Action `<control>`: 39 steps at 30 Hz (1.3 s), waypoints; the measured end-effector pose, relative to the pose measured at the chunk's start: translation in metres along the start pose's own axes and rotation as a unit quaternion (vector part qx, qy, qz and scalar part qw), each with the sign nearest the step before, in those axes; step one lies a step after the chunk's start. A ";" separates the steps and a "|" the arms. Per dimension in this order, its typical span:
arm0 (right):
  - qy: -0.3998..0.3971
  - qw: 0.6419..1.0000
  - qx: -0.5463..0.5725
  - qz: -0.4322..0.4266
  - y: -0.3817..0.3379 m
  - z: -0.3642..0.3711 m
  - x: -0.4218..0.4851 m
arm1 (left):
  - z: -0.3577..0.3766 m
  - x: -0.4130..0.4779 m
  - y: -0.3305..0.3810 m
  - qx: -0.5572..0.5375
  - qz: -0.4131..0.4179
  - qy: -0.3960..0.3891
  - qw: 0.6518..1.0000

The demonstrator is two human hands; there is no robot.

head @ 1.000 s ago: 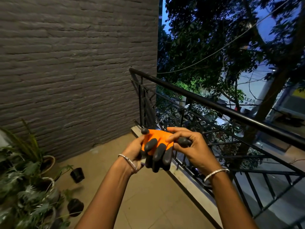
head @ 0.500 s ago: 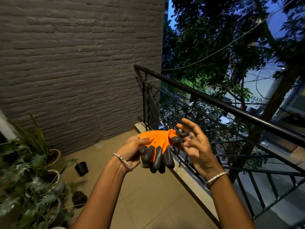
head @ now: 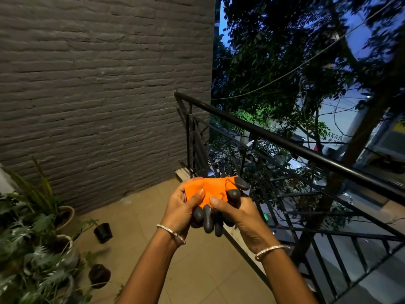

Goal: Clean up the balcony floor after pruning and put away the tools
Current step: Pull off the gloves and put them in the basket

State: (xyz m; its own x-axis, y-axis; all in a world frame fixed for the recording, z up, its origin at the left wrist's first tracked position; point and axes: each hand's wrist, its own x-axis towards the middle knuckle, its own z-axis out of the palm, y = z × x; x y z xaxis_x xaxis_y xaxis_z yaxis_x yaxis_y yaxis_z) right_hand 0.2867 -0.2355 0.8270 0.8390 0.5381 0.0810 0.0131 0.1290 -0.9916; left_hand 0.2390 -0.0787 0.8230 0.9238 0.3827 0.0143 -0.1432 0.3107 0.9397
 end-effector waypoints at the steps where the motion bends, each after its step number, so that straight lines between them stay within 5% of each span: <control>1: 0.017 1.000 0.002 0.002 0.001 0.000 0.001 | 0.001 0.000 0.000 0.028 0.023 -0.003 0.999; 6: 0.085 0.996 0.012 0.013 0.005 -0.011 0.007 | 0.006 -0.001 0.004 0.151 0.020 -0.037 0.988; 18: 0.120 0.968 0.210 0.073 -0.012 -0.020 0.006 | 0.019 0.004 0.008 0.017 -0.032 -0.109 0.993; 23: 0.170 0.973 0.154 0.031 -0.010 -0.018 0.006 | 0.020 0.005 0.006 0.014 -0.032 -0.103 0.994; 28: 0.271 0.962 0.044 -0.010 -0.007 -0.010 0.002 | 0.027 0.007 -0.006 0.068 0.037 0.000 0.997; 35: 0.141 0.989 0.014 -0.032 -0.021 0.006 -0.009 | 0.025 0.001 -0.003 0.147 0.153 0.042 0.976; 39: 0.119 0.991 -0.043 -0.036 -0.025 0.000 -0.011 | 0.020 0.002 0.006 0.065 0.063 0.013 0.996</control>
State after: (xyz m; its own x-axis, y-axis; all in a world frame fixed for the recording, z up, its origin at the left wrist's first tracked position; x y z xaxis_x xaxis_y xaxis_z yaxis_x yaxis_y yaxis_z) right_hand 0.2766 -0.2445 0.8512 0.9390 0.3161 0.1355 0.1147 0.0836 -0.9899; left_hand 0.2471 -0.0930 0.8358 0.8916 0.4345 0.1275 -0.2084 0.1437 0.9674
